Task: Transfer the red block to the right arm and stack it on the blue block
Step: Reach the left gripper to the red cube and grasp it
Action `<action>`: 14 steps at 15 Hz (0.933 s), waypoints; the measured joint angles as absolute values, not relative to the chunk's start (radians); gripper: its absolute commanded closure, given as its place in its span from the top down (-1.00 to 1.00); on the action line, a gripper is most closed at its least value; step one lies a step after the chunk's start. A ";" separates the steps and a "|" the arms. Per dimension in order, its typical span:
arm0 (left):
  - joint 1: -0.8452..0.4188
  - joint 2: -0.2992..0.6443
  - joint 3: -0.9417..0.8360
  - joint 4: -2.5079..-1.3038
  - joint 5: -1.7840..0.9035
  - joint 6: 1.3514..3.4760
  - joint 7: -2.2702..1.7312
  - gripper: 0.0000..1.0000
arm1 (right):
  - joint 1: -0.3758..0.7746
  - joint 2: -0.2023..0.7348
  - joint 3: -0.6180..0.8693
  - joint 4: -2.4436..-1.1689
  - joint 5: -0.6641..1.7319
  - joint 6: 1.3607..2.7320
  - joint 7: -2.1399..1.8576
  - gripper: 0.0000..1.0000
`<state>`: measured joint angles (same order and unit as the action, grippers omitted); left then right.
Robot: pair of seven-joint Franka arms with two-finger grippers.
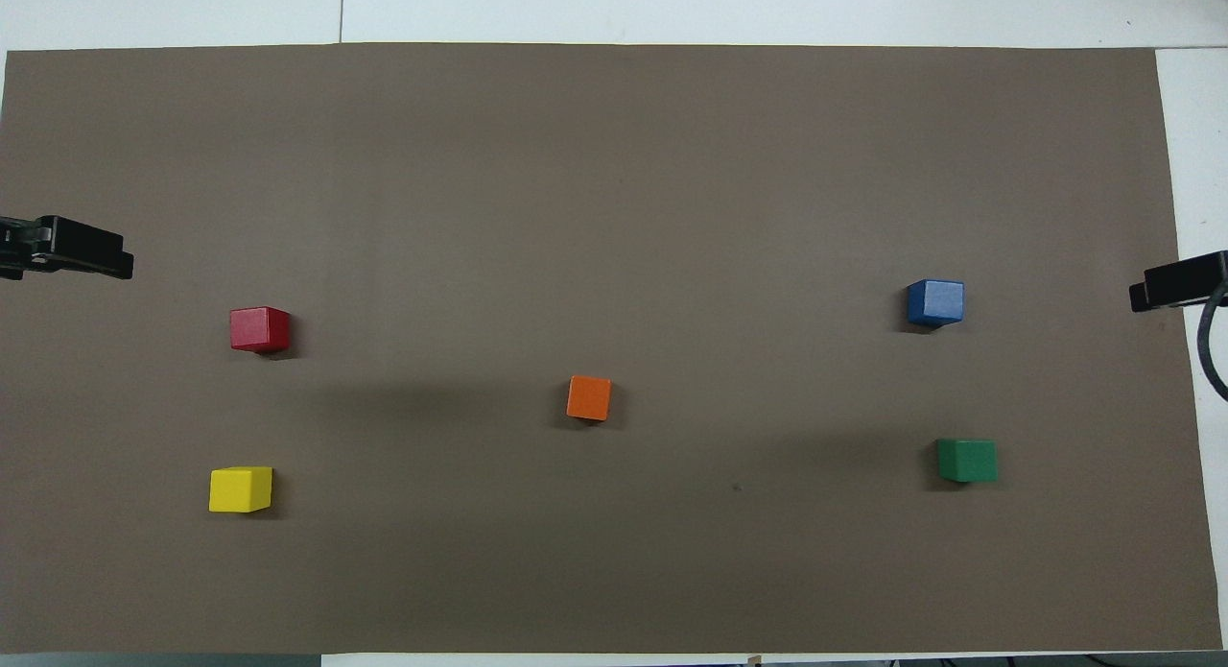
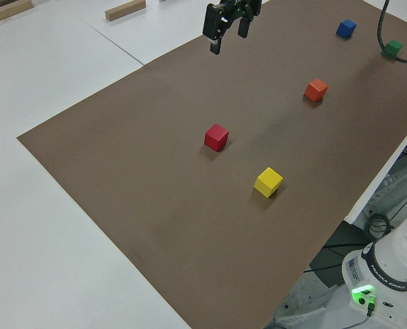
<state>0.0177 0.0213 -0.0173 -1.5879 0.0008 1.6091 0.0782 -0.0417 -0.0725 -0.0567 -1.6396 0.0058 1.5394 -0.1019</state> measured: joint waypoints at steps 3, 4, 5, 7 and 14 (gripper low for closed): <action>0.018 0.021 -0.018 -1.588 0.001 1.610 0.079 1.00 | -0.042 -0.073 -0.056 -1.640 0.006 1.539 -0.102 1.00; 0.018 0.021 -0.017 -1.589 0.001 1.613 0.079 1.00 | -0.042 -0.073 -0.056 -1.640 0.006 1.539 -0.102 1.00; 0.018 0.020 -0.017 -1.594 0.001 1.621 0.079 1.00 | -0.042 -0.073 -0.056 -1.640 0.006 1.539 -0.102 1.00; 0.018 0.016 -0.015 -1.640 0.001 1.679 0.079 1.00 | -0.042 -0.073 -0.056 -1.640 0.006 1.539 -0.102 1.00; 0.019 0.034 0.004 -1.994 0.001 2.069 0.064 1.00 | -0.043 -0.088 -0.056 -1.713 0.080 1.553 -0.102 1.00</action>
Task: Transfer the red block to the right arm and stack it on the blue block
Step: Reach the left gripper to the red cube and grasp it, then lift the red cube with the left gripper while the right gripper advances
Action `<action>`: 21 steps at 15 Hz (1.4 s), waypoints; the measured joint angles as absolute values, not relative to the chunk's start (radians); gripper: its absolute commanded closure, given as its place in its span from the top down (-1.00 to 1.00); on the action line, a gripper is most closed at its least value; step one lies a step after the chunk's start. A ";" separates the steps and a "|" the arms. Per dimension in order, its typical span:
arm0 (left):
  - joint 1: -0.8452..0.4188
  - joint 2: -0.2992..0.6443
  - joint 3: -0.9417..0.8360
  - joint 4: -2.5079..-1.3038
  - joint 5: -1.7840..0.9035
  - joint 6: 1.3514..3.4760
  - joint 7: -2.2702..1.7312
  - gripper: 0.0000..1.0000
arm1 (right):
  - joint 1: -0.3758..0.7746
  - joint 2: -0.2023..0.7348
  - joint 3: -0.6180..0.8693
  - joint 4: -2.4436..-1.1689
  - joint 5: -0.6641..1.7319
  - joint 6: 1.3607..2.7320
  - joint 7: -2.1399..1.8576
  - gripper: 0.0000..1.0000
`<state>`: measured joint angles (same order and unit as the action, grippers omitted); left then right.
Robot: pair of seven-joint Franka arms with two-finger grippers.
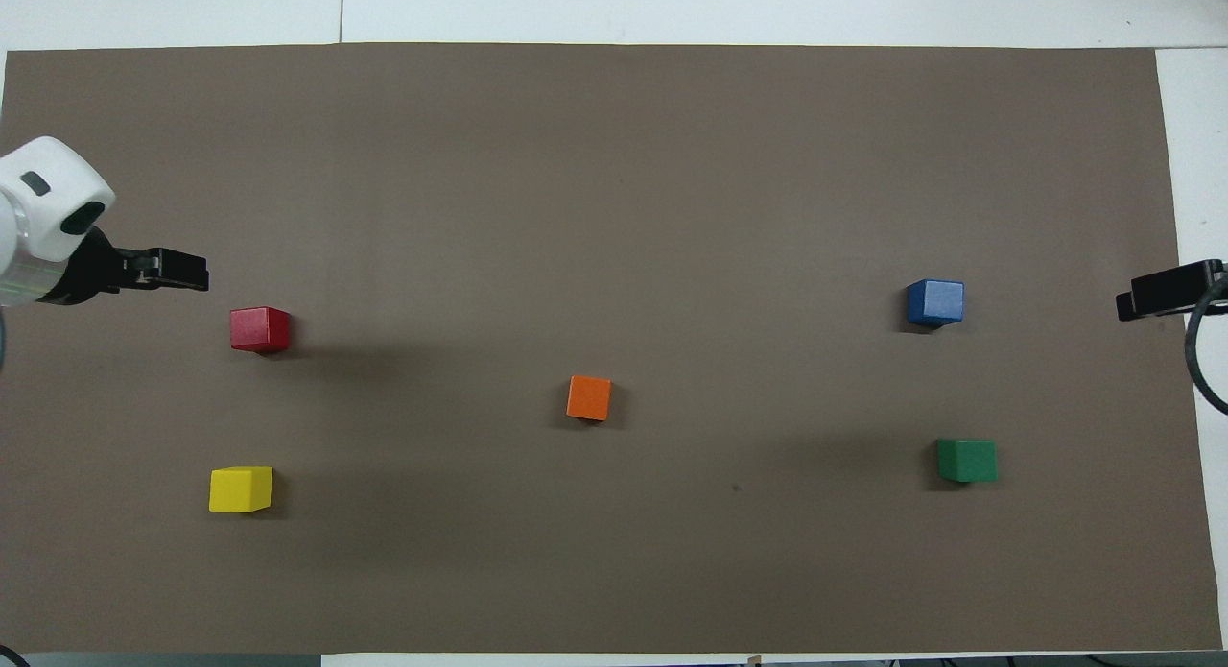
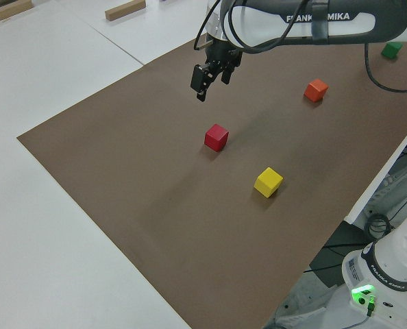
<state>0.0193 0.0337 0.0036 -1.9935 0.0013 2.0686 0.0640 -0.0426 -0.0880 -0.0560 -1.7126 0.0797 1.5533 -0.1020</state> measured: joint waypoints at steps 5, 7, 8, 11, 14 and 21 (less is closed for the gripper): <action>0.016 0.092 -0.006 -2.108 0.001 2.233 0.005 1.00 | -0.065 -0.091 -0.058 -1.896 0.337 1.666 -0.171 1.00; 0.016 0.107 -0.006 -2.160 0.001 2.306 0.001 1.00 | -0.093 -0.083 -0.058 -1.969 0.489 1.687 -0.274 1.00; 0.016 0.111 -0.006 -2.178 0.001 2.327 -0.001 1.00 | -0.111 -0.069 -0.058 -1.998 0.563 1.693 -0.336 1.00; 0.016 0.128 -0.006 -2.198 0.001 2.361 -0.013 1.00 | -0.138 -0.010 -0.059 -2.055 0.785 1.695 -0.474 1.00; 0.016 0.143 -0.006 -2.206 0.001 2.382 -0.016 1.00 | -0.137 0.026 -0.054 -2.082 0.956 1.695 -0.572 1.00; 0.007 0.162 -0.006 -2.215 0.001 2.395 -0.054 -1.00 | -0.129 0.081 -0.047 -2.128 1.240 1.606 -0.713 1.00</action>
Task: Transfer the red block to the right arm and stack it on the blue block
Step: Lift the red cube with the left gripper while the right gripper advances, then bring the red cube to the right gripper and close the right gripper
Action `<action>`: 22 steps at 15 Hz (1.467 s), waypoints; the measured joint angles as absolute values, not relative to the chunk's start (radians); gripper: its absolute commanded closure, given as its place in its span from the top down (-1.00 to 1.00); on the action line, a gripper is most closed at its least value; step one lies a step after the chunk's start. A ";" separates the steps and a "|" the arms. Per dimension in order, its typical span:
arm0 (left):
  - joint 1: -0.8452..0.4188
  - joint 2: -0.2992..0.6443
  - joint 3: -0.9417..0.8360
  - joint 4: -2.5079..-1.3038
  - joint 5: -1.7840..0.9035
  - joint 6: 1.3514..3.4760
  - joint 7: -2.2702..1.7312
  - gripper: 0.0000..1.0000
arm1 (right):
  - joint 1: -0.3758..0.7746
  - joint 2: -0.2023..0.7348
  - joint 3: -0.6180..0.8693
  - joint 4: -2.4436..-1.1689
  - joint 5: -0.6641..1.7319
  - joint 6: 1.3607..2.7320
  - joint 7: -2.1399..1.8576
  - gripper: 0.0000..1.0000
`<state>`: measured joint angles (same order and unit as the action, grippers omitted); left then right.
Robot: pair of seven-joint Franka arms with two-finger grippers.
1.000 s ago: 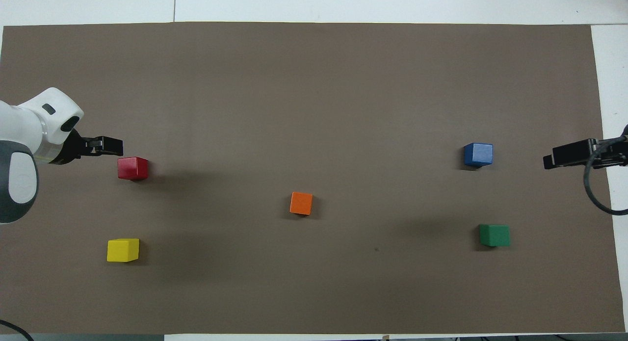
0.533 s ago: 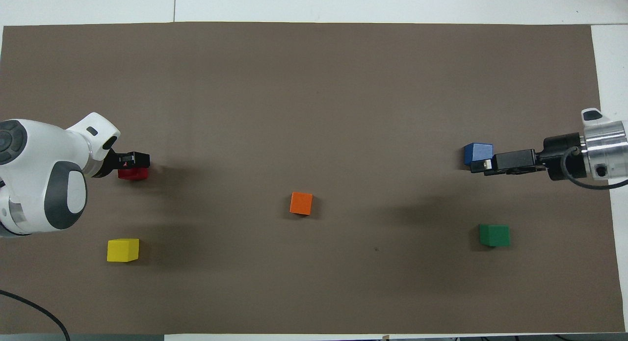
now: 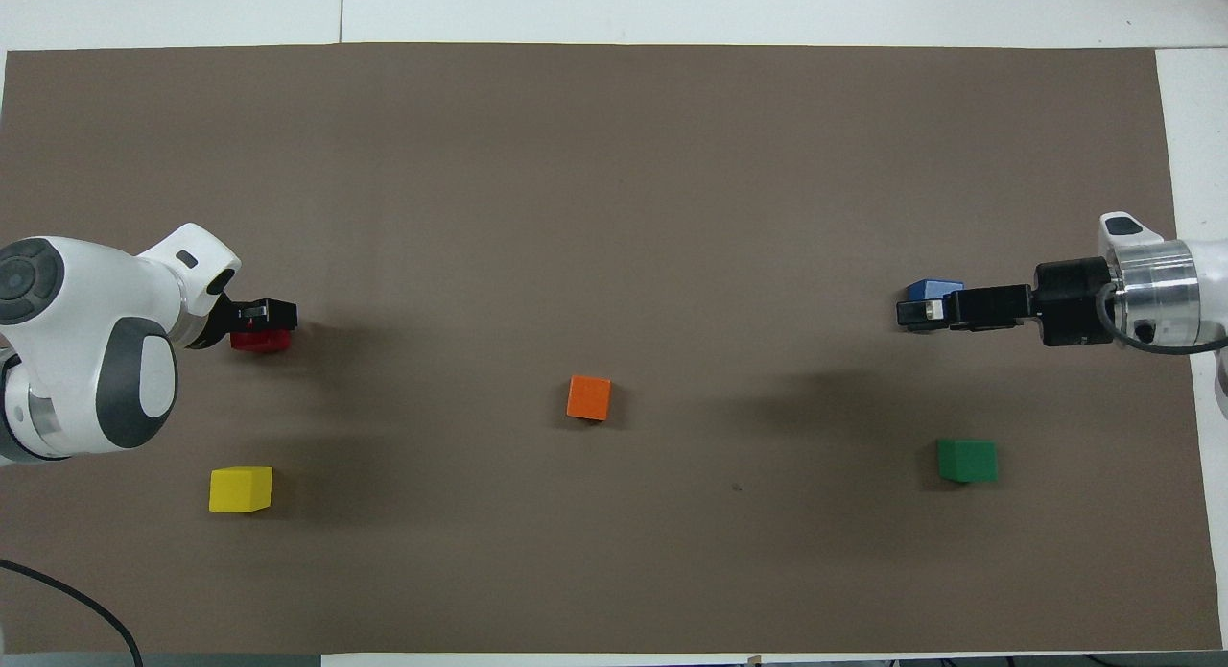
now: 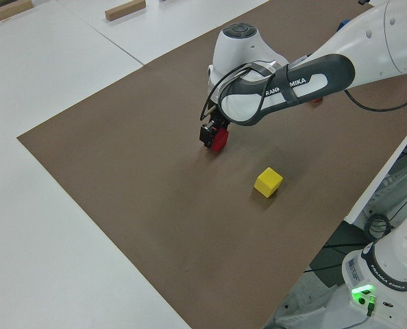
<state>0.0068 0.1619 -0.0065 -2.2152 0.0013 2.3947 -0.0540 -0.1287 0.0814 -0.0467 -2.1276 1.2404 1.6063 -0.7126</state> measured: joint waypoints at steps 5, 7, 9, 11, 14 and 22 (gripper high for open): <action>0.005 0.159 -0.013 -2.125 0.000 2.209 -0.158 -1.00 | -0.067 0.229 -0.041 -2.128 1.460 1.497 -0.817 1.00; 0.001 0.145 -0.029 -2.017 -0.015 2.041 -0.256 -1.00 | -0.029 0.267 -0.040 -2.125 1.570 1.431 -0.822 1.00; -0.017 0.110 -0.042 -1.922 -0.076 1.886 -0.341 -1.00 | 0.005 0.289 -0.039 -2.121 1.655 1.378 -0.822 1.00; -0.038 0.049 -0.055 -1.862 -0.148 1.774 -0.427 -1.00 | 0.040 0.316 -0.038 -2.121 1.749 1.294 -0.822 1.00; -0.047 -0.078 -0.101 -1.838 -0.306 1.673 -0.676 -1.00 | 0.087 0.360 -0.037 -2.120 1.849 1.197 -0.822 1.00; -0.050 -0.139 -0.342 -1.846 -0.610 1.788 -1.464 -1.00 | 0.224 0.488 -0.017 -2.102 2.142 1.008 -0.822 1.00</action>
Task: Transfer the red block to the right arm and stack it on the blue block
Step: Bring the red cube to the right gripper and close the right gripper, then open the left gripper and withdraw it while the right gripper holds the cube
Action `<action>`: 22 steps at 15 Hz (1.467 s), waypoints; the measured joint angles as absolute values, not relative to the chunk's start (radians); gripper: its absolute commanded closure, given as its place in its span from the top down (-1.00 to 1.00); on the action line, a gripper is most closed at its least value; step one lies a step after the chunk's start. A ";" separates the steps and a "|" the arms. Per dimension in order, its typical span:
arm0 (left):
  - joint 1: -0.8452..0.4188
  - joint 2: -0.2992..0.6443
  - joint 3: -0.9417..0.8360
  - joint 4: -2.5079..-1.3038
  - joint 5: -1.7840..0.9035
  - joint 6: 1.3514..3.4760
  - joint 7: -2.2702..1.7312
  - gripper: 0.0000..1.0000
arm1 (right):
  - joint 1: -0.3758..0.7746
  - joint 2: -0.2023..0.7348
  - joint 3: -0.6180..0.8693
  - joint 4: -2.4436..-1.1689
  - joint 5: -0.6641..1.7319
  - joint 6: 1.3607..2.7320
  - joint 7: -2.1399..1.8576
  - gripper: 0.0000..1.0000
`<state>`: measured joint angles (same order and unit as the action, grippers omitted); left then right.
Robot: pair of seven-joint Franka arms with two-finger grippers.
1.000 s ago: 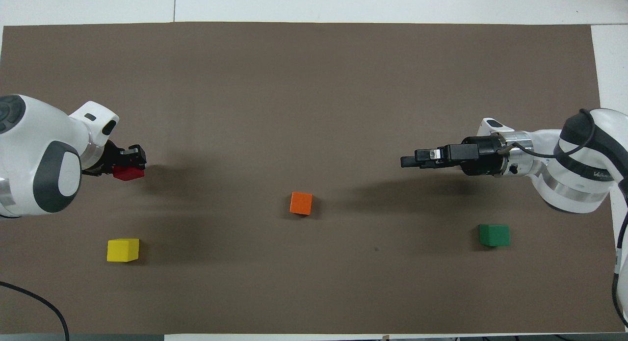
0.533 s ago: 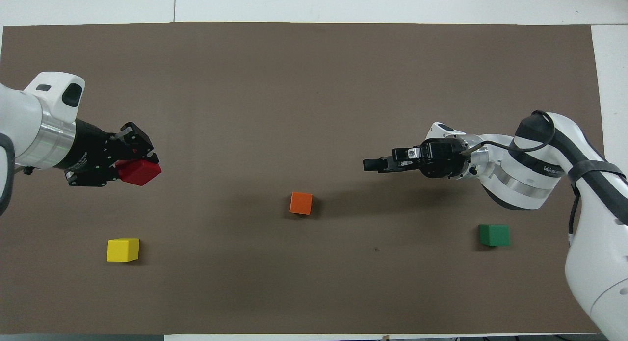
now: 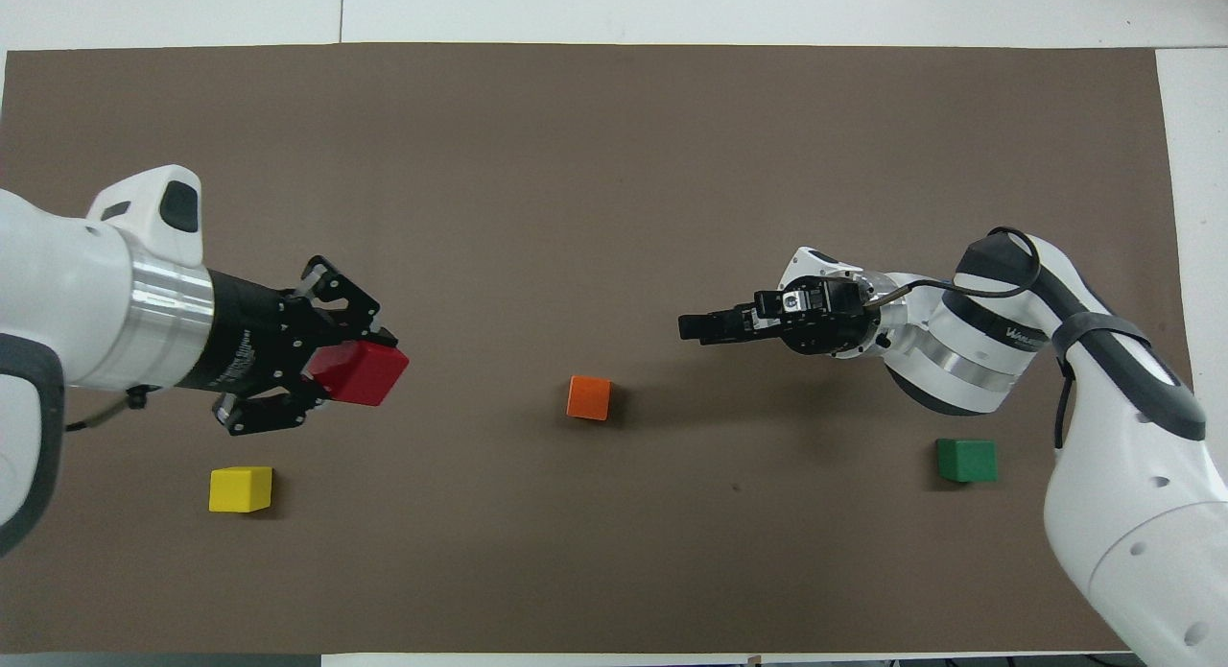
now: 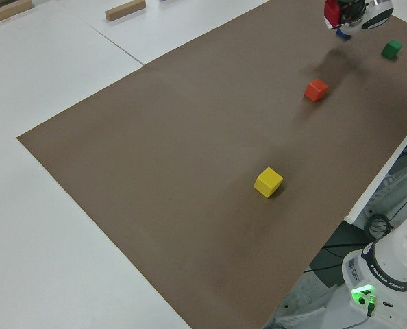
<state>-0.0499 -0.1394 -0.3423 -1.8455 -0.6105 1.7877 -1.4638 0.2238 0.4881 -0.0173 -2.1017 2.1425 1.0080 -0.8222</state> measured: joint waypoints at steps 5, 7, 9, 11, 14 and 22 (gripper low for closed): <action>-0.114 -0.135 -0.350 -1.899 -0.675 2.033 -1.722 -1.00 | 0.263 0.530 0.007 -2.076 2.236 0.994 -0.822 1.00; -0.164 -0.135 -0.352 -1.931 -0.682 2.131 -1.816 -1.00 | 0.286 0.531 0.007 -2.064 2.253 0.997 -0.822 1.00; -0.196 -0.136 -0.353 -1.944 -0.685 2.184 -1.888 -1.00 | 0.299 0.532 0.008 -2.061 2.254 1.006 -0.822 1.00; -0.213 -0.136 -0.353 -1.945 -0.686 2.197 -1.922 -1.00 | 0.304 0.534 0.008 -2.060 2.255 1.007 -0.822 1.00; -0.243 -0.136 -0.353 -1.963 -0.686 2.273 -1.991 -1.00 | 0.318 0.534 0.008 -2.049 2.270 1.019 -0.822 1.00; -0.276 -0.134 -0.349 -2.011 -0.687 2.355 -2.047 -1.00 | 0.339 0.535 0.005 -2.034 2.296 1.041 -0.822 -1.00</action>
<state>-0.2763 -0.1342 -0.3490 -2.0106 -0.6869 2.3552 -2.0472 0.3385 0.5345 0.0049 -2.0344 2.2958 1.0406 -0.8221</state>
